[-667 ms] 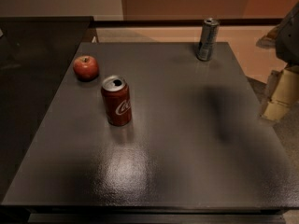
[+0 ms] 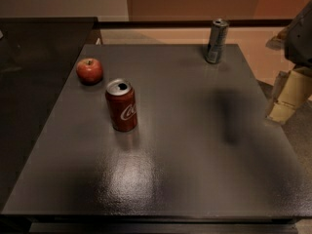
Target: Knock redbull can over
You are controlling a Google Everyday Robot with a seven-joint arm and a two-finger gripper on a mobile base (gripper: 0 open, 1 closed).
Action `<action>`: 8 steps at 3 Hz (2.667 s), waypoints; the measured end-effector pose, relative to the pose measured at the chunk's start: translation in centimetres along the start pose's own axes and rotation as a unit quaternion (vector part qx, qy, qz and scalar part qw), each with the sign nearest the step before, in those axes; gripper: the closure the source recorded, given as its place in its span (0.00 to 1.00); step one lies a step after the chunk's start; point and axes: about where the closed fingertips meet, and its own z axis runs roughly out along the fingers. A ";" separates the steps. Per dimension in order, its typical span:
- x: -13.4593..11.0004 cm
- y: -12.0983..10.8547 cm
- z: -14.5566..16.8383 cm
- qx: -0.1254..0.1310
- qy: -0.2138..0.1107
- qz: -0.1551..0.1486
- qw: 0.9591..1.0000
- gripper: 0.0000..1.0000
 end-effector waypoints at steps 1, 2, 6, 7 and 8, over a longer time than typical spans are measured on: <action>-0.4 -2.0 1.5 0.016 -0.017 0.019 1.000 0.00; -0.7 -4.8 3.1 0.034 -0.043 0.042 0.998 0.00; -1.5 -17.9 8.0 0.103 -0.171 0.149 0.969 0.00; -2.1 -20.3 9.6 0.107 -0.197 0.174 0.959 0.00; -2.5 -22.3 11.5 0.113 -0.223 0.209 0.945 0.00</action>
Offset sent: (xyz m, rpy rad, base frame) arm 0.0987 -0.0106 -0.0245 0.1603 -0.1333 -0.1295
